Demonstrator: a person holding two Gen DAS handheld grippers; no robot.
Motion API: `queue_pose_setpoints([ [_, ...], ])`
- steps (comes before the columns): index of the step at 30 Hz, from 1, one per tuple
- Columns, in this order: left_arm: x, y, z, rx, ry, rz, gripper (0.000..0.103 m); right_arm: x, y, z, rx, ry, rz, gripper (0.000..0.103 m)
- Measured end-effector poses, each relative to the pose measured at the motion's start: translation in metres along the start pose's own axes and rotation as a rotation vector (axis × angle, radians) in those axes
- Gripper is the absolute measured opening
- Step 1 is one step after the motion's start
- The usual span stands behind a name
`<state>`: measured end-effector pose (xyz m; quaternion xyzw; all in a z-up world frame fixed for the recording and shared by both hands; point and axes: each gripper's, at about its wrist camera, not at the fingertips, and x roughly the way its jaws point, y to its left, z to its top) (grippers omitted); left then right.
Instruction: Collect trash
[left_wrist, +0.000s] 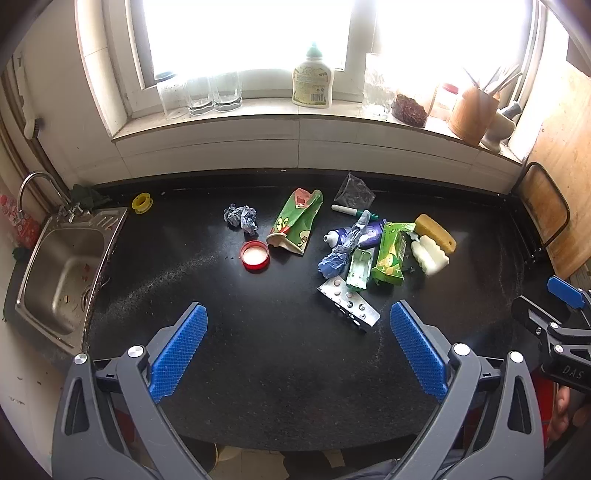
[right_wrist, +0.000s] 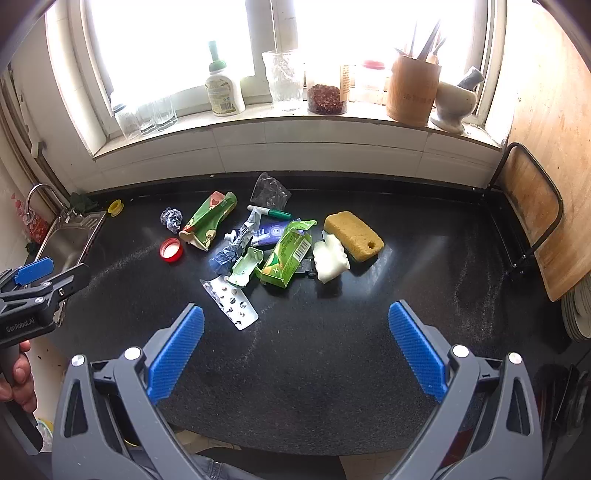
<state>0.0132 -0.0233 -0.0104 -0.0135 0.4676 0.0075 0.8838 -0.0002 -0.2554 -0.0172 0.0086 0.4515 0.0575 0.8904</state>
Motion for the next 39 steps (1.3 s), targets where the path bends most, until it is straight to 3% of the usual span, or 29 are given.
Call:
queue_pose_setpoints([
  [26,0.005,0.001,-0.003,0.003,0.004,-0.008,0.097,0.003,-0.002,0.000,0.002,0.006,0.008,0.097],
  [39,0.056,0.012,0.001,0.018,0.021,-0.006,0.097,0.040,-0.026,0.008,-0.010,0.020,0.016,0.097],
])
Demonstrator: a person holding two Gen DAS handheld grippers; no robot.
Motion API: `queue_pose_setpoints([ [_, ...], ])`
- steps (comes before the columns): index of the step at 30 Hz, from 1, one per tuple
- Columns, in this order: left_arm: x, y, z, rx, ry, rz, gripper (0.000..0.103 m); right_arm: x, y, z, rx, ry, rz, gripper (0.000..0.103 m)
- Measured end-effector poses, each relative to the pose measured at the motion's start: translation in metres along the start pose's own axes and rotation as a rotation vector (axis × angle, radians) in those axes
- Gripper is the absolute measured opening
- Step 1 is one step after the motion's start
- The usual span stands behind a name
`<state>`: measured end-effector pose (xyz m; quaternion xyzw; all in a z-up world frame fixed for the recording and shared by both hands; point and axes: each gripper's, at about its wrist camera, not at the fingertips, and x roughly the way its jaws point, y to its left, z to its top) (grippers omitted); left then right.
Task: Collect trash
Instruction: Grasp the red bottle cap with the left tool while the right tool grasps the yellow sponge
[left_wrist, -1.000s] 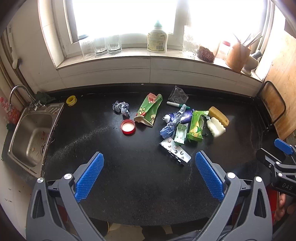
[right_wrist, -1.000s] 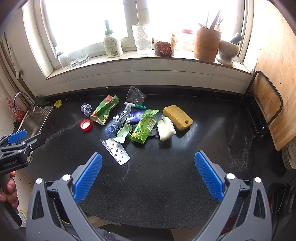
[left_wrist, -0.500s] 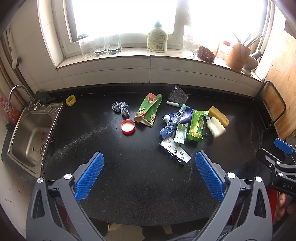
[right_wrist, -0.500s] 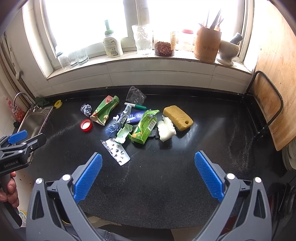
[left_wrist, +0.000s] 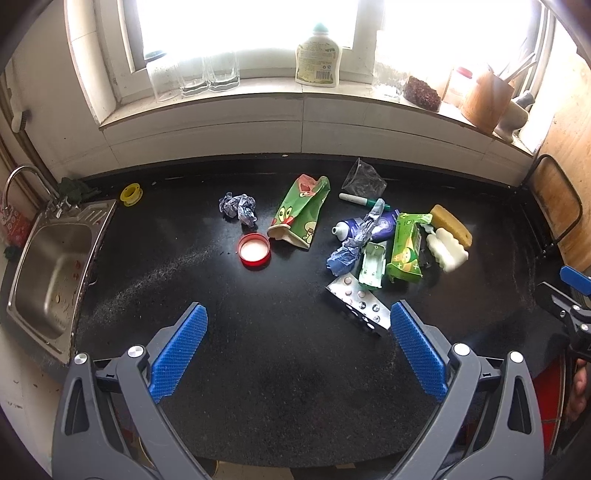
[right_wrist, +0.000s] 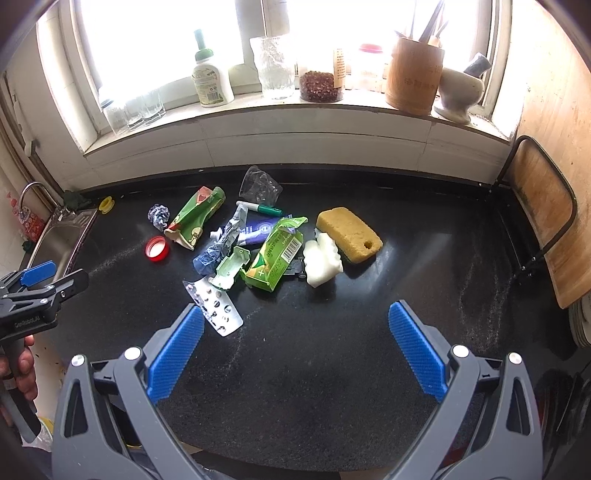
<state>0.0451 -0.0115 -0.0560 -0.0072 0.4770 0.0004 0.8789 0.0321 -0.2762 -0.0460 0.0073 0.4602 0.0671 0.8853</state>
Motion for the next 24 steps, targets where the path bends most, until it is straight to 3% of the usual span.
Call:
queue_pose_setpoints([
  [5,0.065,0.014,0.007,0.014,0.008,0.011,0.097,0.033,-0.024,0.014,-0.025,-0.009,0.019,0.097],
  [12,0.166,0.032,0.017,0.046,0.064,0.037,0.096,0.095,-0.073,0.033,-0.039,0.047,0.017,0.097],
  [19,0.222,0.044,0.026,0.041,0.106,0.011,0.096,0.178,-0.105,0.054,-0.089,0.150,0.095,0.097],
  [24,0.240,0.050,0.027,0.051,0.114,0.010,0.097,0.234,-0.118,0.067,-0.108,0.229,0.153,0.091],
])
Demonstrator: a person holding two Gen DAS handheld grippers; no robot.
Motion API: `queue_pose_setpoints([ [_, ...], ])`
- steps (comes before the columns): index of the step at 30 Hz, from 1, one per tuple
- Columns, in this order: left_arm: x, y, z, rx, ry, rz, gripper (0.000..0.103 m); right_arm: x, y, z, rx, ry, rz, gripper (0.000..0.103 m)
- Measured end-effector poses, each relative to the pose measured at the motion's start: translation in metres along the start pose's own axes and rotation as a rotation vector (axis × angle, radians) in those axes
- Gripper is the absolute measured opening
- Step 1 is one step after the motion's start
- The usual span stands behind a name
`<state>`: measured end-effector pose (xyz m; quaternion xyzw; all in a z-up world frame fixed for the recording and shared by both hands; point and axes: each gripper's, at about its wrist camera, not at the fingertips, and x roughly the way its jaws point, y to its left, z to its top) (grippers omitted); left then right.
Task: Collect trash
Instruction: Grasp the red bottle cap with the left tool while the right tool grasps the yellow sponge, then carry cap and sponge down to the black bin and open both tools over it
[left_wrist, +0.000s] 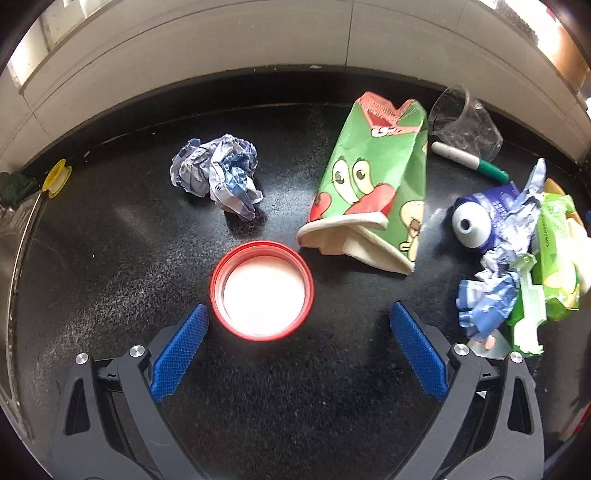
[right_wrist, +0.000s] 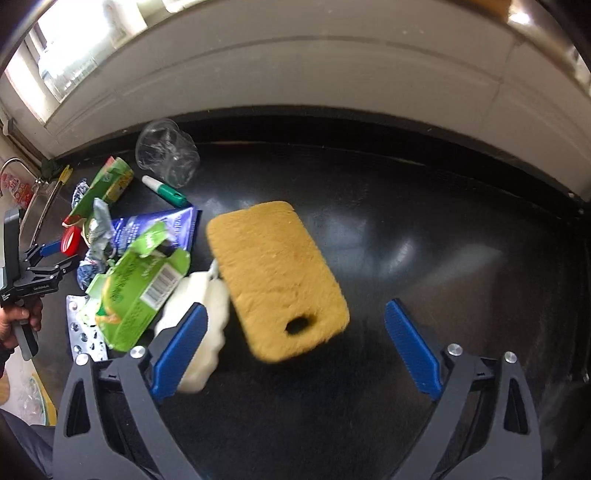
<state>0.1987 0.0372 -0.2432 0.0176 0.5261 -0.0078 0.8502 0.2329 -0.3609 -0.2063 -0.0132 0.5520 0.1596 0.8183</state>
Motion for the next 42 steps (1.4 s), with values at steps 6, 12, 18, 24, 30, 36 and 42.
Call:
queue_pose_setpoints([
  [6,0.009,0.002,0.011,-0.012,-0.033,0.008,0.096,0.026,-0.013,0.008,-0.024,0.061,0.070,0.079],
  [12,0.009,-0.001,0.026,-0.028,-0.053,0.020,0.072,0.026,-0.005,0.005,-0.049,0.060,0.063,0.057],
  [18,-0.008,-0.001,0.025,-0.032,-0.040,0.032,0.049,-0.013,0.009,-0.002,-0.057,-0.030,-0.038,0.052],
  [24,-0.061,0.004,0.008,-0.062,-0.086,0.024,0.049,-0.072,0.034,-0.013,-0.023,-0.135,-0.089,0.052],
  [30,-0.124,-0.001,-0.038,-0.074,-0.112,0.012,0.049,-0.116,0.075,-0.046,-0.007,-0.188,-0.080,0.053],
  [36,-0.160,-0.003,-0.073,-0.061,-0.133,0.010,0.049,-0.123,0.123,-0.071,-0.016,-0.181,-0.067,0.053],
  [42,-0.193,0.016,-0.101,-0.093,-0.168,0.024,0.049,-0.128,0.174,-0.083,-0.074,-0.194,-0.033,0.053],
])
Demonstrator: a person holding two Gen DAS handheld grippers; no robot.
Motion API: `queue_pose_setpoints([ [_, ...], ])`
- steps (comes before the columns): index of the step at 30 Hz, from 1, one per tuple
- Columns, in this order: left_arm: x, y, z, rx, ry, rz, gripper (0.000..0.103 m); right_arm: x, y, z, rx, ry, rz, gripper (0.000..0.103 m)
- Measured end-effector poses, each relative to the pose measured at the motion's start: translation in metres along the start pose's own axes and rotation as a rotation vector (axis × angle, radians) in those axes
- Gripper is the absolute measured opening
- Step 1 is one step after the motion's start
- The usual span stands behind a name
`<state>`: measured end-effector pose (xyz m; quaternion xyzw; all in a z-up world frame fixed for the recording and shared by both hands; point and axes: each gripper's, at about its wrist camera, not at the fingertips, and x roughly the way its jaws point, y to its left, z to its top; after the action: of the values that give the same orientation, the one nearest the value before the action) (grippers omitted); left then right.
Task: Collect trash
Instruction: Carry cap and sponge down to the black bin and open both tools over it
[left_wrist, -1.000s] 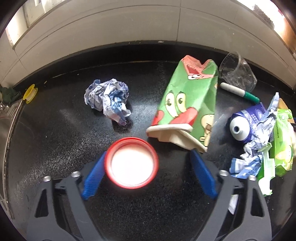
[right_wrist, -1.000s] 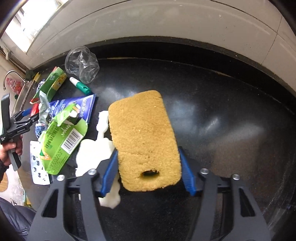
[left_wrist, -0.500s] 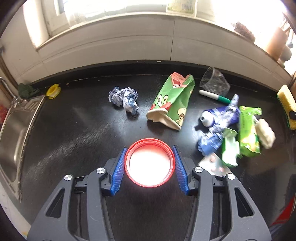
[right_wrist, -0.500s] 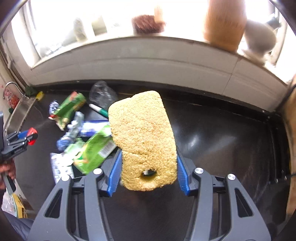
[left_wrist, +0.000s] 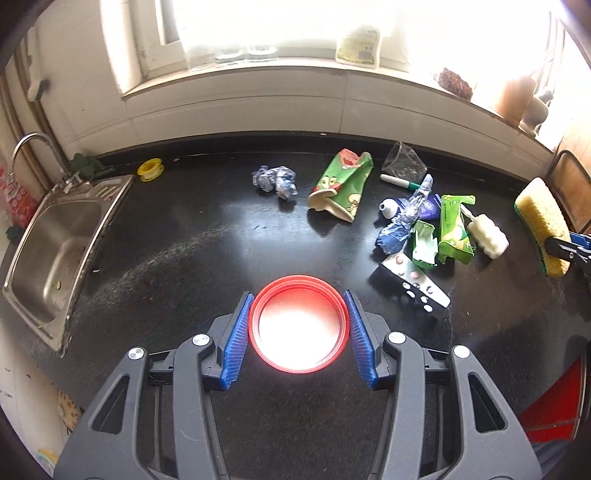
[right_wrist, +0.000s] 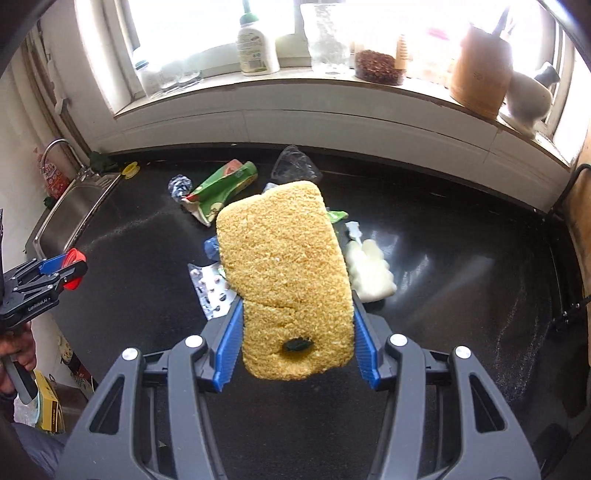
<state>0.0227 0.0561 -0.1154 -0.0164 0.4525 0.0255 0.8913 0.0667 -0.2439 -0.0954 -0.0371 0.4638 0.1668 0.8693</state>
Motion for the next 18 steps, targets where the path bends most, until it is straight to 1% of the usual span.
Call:
queue_pose_setpoints([
  [4,-0.026,0.029,-0.018,-0.055,-0.021,0.034,0.049,-0.002,0.049,0.005,-0.078,-0.013,0.055,0.053],
  [9,-0.056,0.078,-0.057,-0.159,-0.026,0.116,0.049,0.011,0.150,0.010,-0.239,0.004,0.200,0.053],
  [10,-0.062,0.090,-0.069,-0.187,-0.022,0.140,0.049,0.013,0.169,0.009,-0.271,0.009,0.230,0.054],
  [13,-0.080,0.127,-0.108,-0.272,-0.007,0.210,0.049,0.024,0.245,-0.001,-0.389,0.044,0.335,0.054],
  [15,-0.089,0.152,-0.137,-0.338,0.010,0.251,0.049,0.033,0.297,-0.013,-0.463,0.082,0.406,0.054],
  [16,-0.093,0.168,-0.158,-0.384,0.024,0.276,0.049,0.037,0.320,-0.020,-0.495,0.101,0.439,0.054],
  [18,-0.095,0.189,-0.189,-0.453,0.044,0.289,0.049,0.047,0.373,-0.039,-0.565,0.160,0.514,0.054],
])
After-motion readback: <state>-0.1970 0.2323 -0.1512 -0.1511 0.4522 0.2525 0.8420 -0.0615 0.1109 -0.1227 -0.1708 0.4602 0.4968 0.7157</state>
